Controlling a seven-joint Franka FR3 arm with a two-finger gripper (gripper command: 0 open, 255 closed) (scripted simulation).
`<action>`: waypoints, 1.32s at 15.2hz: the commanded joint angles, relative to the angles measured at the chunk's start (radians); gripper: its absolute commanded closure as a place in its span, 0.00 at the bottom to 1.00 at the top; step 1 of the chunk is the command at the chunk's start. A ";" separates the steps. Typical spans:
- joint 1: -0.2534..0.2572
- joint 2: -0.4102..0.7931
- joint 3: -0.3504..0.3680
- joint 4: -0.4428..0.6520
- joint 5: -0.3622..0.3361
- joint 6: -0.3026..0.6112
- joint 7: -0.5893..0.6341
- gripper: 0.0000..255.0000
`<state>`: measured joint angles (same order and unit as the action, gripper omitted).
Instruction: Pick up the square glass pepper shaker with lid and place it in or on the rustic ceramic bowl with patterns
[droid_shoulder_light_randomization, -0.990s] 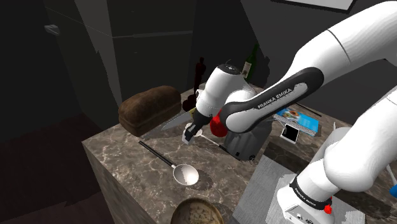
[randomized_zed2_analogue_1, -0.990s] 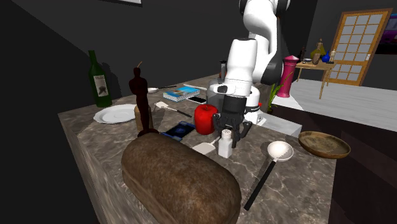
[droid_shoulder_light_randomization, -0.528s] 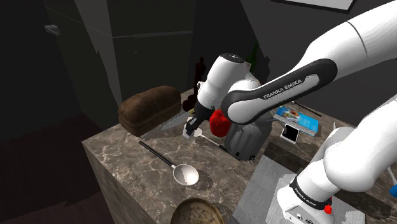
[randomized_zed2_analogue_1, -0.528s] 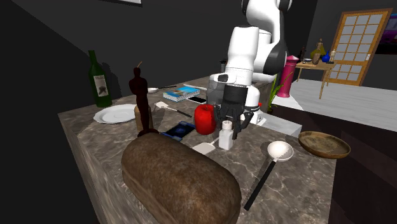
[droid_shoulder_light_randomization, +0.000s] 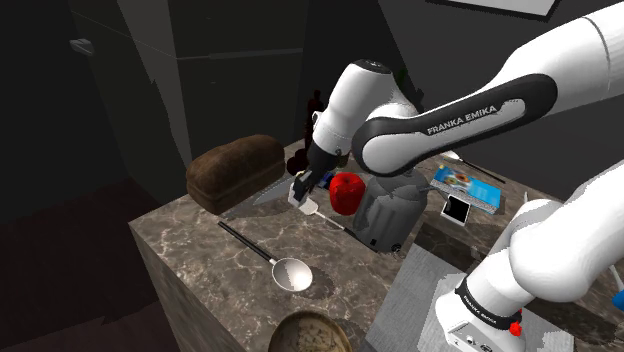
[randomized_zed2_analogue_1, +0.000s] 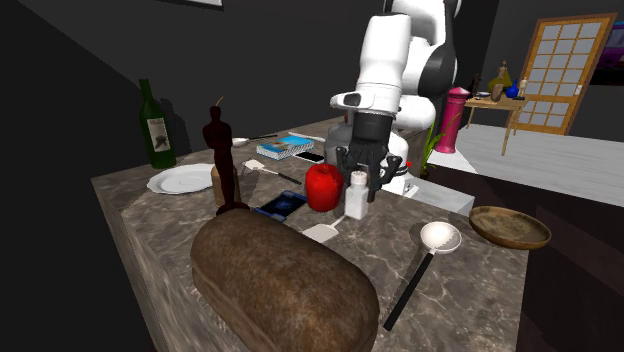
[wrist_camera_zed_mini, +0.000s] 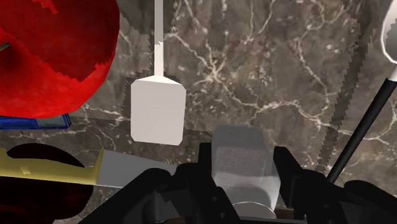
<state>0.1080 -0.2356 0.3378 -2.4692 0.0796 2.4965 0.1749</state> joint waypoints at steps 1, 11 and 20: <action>0.002 -0.019 -0.005 0.011 0.007 -0.030 -0.007 1.00; 0.039 -0.120 0.026 0.012 0.035 -0.127 0.044 1.00; 0.148 -0.252 0.173 -0.061 0.100 -0.172 0.245 1.00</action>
<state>0.2473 -0.4822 0.4934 -2.5372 0.1760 2.3354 0.3947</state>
